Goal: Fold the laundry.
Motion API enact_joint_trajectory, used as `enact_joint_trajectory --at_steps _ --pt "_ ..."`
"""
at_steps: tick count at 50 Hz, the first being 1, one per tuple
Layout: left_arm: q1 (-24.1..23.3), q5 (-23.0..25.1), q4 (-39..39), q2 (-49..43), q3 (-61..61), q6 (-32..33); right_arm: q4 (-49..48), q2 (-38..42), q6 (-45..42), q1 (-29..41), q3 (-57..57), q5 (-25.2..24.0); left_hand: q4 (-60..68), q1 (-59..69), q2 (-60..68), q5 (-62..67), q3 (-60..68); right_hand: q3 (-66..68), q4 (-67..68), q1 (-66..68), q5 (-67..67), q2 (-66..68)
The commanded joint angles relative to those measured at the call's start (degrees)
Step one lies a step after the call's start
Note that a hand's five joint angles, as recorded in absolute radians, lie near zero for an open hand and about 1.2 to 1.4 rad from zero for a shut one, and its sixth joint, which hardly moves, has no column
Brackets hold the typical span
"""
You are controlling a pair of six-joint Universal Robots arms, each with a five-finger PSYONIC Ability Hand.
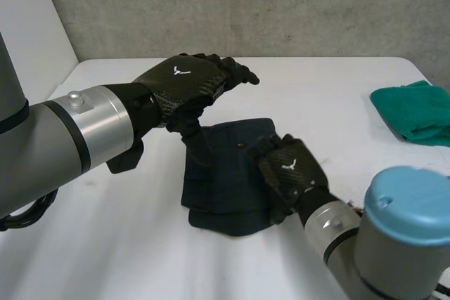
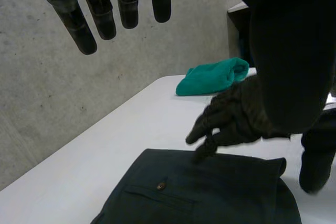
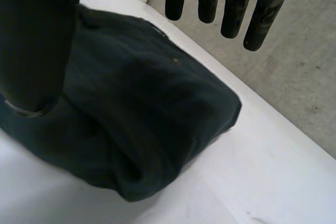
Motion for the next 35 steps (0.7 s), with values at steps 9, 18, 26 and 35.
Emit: enact_joint_trajectory --at_steps 9,18,26,35 --pt "0.2 -0.6 0.4 -0.3 0.0 -0.9 -8.4 11.2 -3.4 1.4 -1.8 -0.1 0.8 1.6 0.8 -0.1 0.7 -1.6 -3.7 0.1 -3.9 -2.8" --pt "0.2 -0.6 0.4 -0.6 -0.1 -0.9 -9.5 14.6 -4.3 1.9 -4.9 0.0 0.8 1.6 0.8 -0.1 0.7 -1.6 -3.7 0.1 -3.9 -2.8" --pt "0.2 -0.6 0.4 -0.7 -0.1 -1.0 -11.1 17.5 -4.9 1.9 -8.4 0.0 0.8 1.6 0.8 -0.1 0.7 3.3 1.3 5.1 1.1 2.2" --pt "0.2 -0.6 0.4 -0.8 -0.2 -1.1 -11.0 21.4 -6.6 1.9 -14.3 0.1 0.8 1.6 0.8 -0.1 0.7 5.2 3.1 6.9 2.9 4.0"
